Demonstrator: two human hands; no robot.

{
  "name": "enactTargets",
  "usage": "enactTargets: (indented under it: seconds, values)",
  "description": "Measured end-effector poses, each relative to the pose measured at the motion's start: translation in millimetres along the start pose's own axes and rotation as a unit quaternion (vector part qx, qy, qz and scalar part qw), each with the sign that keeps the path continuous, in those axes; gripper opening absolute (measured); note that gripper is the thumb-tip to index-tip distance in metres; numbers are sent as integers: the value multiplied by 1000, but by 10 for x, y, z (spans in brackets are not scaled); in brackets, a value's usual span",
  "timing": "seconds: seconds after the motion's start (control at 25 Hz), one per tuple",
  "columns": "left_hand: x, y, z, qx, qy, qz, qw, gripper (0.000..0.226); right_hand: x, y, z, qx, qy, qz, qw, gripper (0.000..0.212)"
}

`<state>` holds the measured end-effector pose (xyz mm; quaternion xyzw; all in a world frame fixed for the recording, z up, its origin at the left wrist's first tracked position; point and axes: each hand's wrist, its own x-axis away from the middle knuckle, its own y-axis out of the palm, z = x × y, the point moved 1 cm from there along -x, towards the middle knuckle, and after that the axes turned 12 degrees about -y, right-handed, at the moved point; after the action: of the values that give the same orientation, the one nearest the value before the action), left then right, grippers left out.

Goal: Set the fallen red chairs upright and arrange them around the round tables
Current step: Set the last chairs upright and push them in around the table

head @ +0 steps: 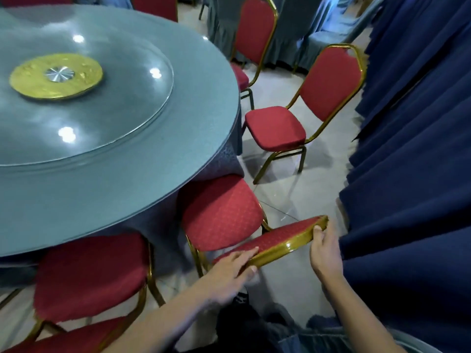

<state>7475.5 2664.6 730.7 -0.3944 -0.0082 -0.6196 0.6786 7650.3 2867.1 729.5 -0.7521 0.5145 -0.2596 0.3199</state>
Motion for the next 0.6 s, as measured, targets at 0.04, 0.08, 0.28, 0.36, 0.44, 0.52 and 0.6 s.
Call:
enactTargets:
  seconds: [0.04,0.08,0.28,0.36,0.44,0.52,0.6]
  values:
    - [-49,63,-2,9,-14,-1,1000,51,-44,56,36,-19,5,-13,1000,71]
    - [-82,106,6,22,-28,3,999,50,-66,105,46,-37,5,-21,999,69]
    - [-169,113,141,34,-53,65,996,49,-397,128,14,-81,-24,-58,995,68]
    - [-252,78,208,48,-58,78,994,49,-624,125,-10,-75,-31,-91,993,67]
    - [-337,38,241,58,-69,91,992,49,-861,142,-85,-77,-56,-117,989,67]
    - [-464,-31,274,78,-83,95,989,49,-1085,183,-190,-83,-65,-140,985,66]
    - [-583,-100,313,104,-98,106,984,48,-1280,200,-274,-86,-73,-157,981,66]
